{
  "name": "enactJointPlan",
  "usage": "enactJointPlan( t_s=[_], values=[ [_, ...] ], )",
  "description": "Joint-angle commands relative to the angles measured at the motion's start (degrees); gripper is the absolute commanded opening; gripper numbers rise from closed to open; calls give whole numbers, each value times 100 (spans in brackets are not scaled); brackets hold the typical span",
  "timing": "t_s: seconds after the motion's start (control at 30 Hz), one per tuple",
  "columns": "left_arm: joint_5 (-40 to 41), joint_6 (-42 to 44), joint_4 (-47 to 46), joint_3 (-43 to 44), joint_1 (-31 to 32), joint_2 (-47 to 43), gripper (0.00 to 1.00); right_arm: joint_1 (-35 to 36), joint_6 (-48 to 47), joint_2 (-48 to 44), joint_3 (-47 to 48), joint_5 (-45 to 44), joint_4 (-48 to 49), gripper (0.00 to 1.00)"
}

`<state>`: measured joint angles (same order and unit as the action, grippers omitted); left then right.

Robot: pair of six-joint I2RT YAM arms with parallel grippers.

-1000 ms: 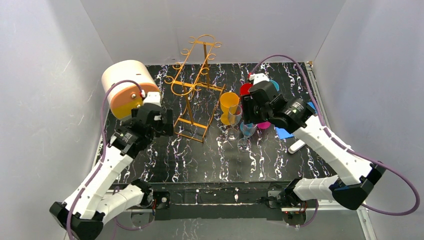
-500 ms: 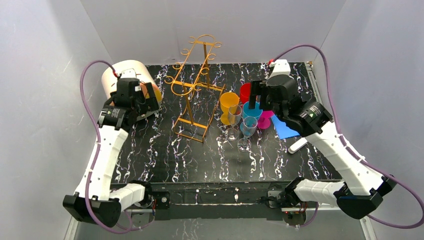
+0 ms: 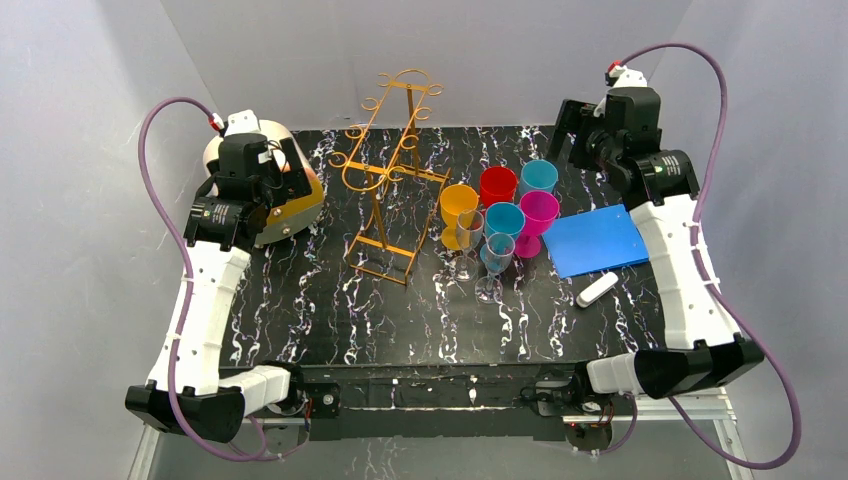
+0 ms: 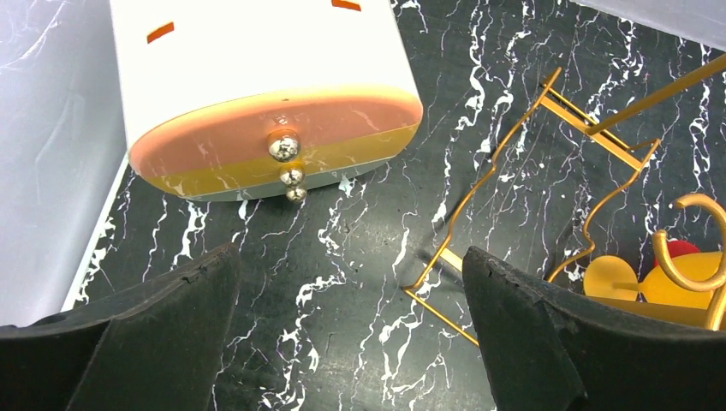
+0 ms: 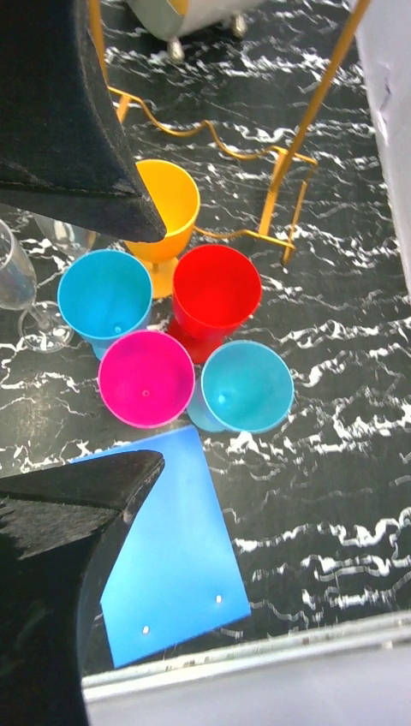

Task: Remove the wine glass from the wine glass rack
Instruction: Reset both arms

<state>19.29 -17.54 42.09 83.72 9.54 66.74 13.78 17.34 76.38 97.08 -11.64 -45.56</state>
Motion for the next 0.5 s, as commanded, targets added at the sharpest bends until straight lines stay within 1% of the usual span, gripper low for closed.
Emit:
enactJointPlan(
  t_s=[0.0,0.03,0.07,0.17,0.27,0.47],
  values=[
    [256,57,9,94,-22,-121,98,-46,-42,67,266,1032,-153,99],
    [273,58,-12,75,-22,-152,98,-39,-33,17,181,1253,-106,99],
    [303,65,-35,59,-22,-179,98,-44,59,-28,95,1285,-95,99],
    [413,101,-50,51,-24,-255,98,-43,362,-149,-32,902,-119,99],
    [512,130,-47,114,-16,-284,98,-50,355,-279,-153,722,-49,99],
    [205,295,-63,223,-14,-293,98,-43,220,-512,-322,663,126,99]
  ],
)
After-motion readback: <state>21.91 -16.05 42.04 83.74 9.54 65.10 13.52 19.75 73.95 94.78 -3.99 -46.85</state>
